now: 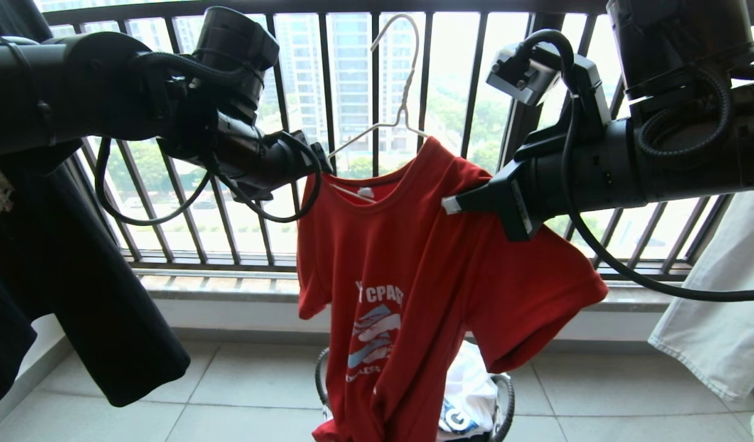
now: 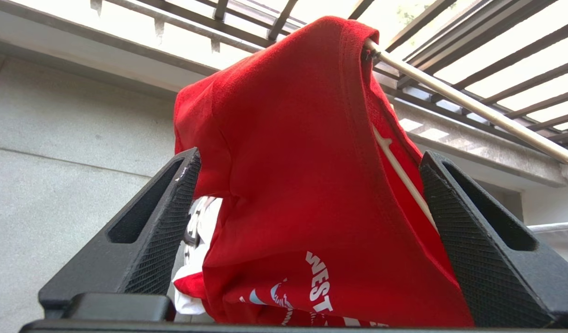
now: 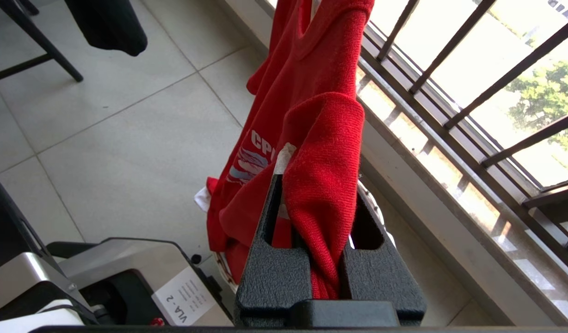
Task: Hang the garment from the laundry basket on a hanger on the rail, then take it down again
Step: Hang the clothes on the clothes rack
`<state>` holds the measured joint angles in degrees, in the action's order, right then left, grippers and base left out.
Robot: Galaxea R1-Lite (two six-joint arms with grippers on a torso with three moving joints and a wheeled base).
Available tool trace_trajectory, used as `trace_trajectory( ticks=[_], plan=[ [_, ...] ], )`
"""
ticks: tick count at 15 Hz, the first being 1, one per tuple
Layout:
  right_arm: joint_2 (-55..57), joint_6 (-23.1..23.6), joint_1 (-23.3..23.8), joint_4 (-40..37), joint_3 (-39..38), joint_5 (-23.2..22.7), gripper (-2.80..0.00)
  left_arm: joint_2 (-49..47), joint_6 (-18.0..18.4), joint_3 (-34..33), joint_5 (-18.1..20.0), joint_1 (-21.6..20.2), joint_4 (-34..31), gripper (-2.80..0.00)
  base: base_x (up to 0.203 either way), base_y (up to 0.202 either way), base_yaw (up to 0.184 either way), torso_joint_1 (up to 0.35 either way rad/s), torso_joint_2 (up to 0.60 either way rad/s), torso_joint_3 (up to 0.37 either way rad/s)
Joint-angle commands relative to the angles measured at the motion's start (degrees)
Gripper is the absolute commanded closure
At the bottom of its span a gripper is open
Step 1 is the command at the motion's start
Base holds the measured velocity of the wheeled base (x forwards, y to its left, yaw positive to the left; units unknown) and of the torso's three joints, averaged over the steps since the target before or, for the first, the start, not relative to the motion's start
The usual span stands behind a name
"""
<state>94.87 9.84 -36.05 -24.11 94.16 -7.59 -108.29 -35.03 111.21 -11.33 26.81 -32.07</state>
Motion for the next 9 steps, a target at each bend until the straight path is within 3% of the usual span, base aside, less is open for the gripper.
trace_trajectory(
  ticks=[1, 9],
  plan=[
    [-0.03, 0.09, -0.07, -0.15, -0.09, -0.05, 0.00, -0.87, -0.21, 0.05, -0.10, 0.00, -0.01, -2.80, 0.000, 0.000, 0.000, 0.000, 0.00, 0.000],
    [0.17, 0.09, -0.18, -0.02, 0.48, -0.05, 0.00, -0.22, -0.21, -0.12, -0.15, 0.07, -0.29, -2.80, 0.000, 0.000, 0.000, 0.000, 0.00, 0.000]
  ],
)
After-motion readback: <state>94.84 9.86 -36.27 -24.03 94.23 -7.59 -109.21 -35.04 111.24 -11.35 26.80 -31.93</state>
